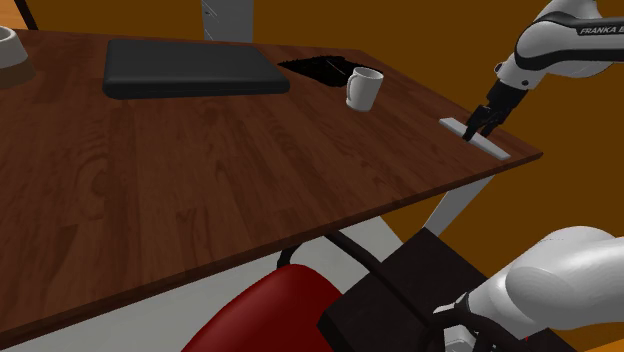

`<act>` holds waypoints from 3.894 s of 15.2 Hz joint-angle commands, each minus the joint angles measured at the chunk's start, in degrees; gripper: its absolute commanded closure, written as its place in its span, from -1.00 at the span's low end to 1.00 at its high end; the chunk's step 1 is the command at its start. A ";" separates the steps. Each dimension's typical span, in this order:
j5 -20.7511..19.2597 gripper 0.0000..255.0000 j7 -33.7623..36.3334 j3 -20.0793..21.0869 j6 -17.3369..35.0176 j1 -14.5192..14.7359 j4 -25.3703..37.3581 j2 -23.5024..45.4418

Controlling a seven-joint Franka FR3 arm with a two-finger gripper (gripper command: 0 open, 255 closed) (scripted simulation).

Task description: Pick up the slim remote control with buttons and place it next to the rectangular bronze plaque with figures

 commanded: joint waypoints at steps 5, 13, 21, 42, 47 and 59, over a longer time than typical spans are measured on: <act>0.00 1.00 0.00 -0.02 0.09 0.01 -0.05 0.03; 0.00 1.00 0.01 -0.02 0.10 0.01 -0.06 0.04; 0.66 1.00 -0.11 1.03 -5.30 0.30 4.98 -0.31; 4.09 1.00 2.87 5.54 -18.15 2.70 20.25 2.78; 6.73 1.00 8.98 9.79 -17.39 5.12 21.56 5.57; 12.18 1.00 21.96 18.12 -16.40 10.99 31.48 17.43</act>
